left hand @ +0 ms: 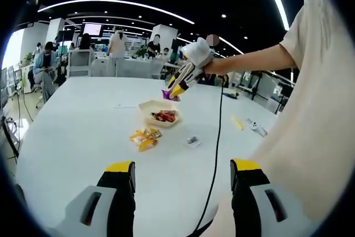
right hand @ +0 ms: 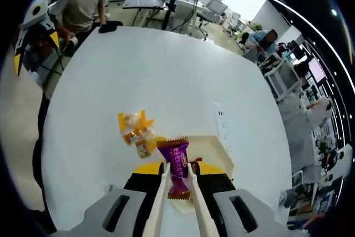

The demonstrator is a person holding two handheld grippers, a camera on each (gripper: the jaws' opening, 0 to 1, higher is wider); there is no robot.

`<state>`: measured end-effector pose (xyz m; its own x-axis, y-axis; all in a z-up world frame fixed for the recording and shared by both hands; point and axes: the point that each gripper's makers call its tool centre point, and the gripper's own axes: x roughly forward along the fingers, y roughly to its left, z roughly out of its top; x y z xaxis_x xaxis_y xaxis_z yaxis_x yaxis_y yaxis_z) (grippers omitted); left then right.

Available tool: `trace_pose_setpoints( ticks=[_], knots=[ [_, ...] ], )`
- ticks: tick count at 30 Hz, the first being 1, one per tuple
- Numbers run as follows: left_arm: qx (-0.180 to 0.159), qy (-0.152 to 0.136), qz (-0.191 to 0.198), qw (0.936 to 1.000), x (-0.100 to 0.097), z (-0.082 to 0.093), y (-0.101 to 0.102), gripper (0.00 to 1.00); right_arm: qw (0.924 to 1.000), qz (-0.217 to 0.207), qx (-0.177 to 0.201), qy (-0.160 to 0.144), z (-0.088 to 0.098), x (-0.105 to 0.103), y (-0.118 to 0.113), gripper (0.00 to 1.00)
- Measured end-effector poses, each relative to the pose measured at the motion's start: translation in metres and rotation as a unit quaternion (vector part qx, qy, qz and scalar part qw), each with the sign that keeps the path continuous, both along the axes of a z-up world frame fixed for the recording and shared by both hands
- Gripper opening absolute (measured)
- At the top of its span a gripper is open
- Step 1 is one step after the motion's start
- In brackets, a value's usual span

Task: Place the target food into the container with the food tongs after gripping and lifting it, then release it inside without dropping or visibly crushing the food.

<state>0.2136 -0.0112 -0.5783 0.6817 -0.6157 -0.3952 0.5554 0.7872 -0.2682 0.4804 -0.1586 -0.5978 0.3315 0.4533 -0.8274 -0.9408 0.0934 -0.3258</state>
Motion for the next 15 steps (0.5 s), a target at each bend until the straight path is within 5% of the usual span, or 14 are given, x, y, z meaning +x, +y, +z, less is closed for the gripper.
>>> trace_pose_setpoints(
  ticks=[15],
  knots=[
    [-0.001,0.001,0.002,1.0,-0.003,-0.001,-0.002,0.7,0.9998,-0.018,0.006,-0.008,0.007,0.014,-0.009,0.22]
  ],
)
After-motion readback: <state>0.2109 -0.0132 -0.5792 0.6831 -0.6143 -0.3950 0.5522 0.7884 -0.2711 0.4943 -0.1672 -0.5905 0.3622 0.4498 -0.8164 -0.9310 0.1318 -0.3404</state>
